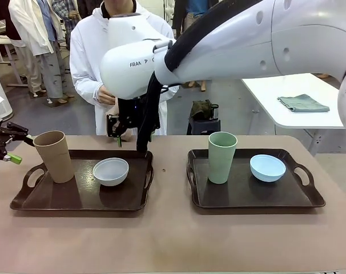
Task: Set up a tray with a mat and arrange the tableware.
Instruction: Pick up the Picnic Bowl and Reusable plastic cup from the Handle tray in front of the human's position and hold them in the air.
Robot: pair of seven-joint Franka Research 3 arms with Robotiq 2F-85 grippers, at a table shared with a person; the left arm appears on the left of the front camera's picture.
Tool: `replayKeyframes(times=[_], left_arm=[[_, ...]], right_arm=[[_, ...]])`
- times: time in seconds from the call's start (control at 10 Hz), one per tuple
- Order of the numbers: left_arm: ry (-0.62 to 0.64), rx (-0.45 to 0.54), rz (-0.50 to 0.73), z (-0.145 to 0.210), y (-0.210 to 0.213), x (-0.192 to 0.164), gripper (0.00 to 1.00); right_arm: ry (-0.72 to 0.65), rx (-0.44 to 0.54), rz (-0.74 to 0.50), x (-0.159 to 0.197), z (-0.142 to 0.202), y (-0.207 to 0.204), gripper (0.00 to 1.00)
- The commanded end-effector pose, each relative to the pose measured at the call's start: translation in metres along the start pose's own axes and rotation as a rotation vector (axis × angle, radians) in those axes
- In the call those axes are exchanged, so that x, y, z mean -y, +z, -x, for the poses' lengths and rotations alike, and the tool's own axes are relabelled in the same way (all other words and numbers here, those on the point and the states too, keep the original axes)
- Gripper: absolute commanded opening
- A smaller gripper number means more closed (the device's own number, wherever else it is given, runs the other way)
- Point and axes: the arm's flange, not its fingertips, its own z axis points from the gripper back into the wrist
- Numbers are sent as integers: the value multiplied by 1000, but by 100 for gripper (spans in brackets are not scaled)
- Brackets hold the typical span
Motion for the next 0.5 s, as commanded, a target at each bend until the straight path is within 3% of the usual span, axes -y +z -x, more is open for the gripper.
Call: replayKeyframes(times=[0.0,0.4], left_arm=[[36,50,-50,3,-7,-7,100],[65,101,-31,-2,-26,-20,100]], right_arm=[[12,44,14,6,6,-16,100],[-96,45,-2,3,-10,-57,100]])
